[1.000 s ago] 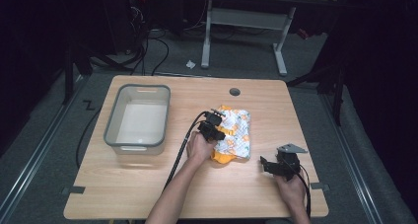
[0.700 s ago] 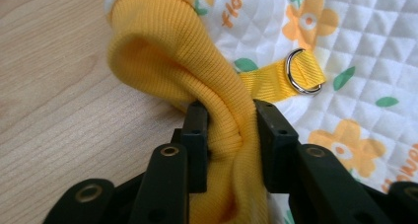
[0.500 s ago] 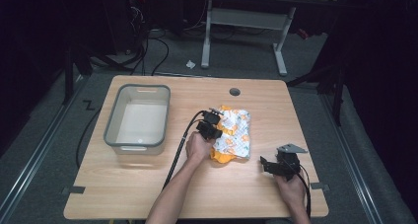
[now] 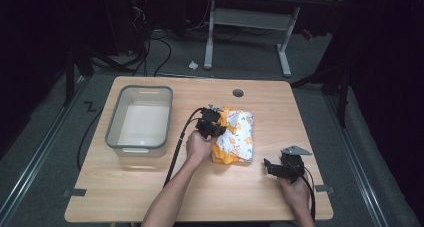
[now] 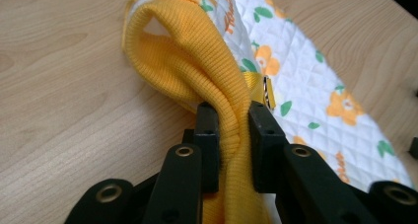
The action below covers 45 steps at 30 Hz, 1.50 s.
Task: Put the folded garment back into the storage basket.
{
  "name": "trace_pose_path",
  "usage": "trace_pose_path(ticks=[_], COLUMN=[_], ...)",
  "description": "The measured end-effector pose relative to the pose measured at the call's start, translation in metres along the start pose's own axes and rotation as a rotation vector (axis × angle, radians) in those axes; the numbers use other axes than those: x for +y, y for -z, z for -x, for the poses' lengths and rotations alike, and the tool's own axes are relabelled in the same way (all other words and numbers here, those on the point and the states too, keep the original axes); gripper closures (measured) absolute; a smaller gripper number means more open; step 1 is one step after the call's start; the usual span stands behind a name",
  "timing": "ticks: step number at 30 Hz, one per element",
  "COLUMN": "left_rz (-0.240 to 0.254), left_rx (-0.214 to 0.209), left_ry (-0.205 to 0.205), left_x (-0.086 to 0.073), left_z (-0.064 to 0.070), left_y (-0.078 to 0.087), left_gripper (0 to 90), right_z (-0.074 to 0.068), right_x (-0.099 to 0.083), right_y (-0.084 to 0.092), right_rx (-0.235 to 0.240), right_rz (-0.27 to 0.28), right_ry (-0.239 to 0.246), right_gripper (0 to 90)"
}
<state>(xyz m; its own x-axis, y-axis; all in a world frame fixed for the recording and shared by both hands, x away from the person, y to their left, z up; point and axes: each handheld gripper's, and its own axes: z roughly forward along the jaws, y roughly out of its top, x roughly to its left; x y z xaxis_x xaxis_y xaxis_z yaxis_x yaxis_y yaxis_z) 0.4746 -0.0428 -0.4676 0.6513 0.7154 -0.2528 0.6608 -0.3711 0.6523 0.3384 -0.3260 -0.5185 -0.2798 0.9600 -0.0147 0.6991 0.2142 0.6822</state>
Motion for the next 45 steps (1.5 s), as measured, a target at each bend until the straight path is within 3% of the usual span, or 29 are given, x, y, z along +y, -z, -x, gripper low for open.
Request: trace_pose_path(ticks=[14,45], left_rz=[0.086,0.167], left_rx=[-0.031,-0.038], left_ry=[-0.014,-0.032], left_x=[0.009,0.007], left_z=[0.002,-0.011], left_y=[0.041,0.110], left_gripper=[78.0,78.2], right_z=[0.000,0.000], right_x=[0.000,0.000], right_y=[0.000,0.000], right_rx=[0.001,0.002], right_rz=[-0.001,0.000], right_ry=[0.000,0.000], right_gripper=[21.2,21.2])
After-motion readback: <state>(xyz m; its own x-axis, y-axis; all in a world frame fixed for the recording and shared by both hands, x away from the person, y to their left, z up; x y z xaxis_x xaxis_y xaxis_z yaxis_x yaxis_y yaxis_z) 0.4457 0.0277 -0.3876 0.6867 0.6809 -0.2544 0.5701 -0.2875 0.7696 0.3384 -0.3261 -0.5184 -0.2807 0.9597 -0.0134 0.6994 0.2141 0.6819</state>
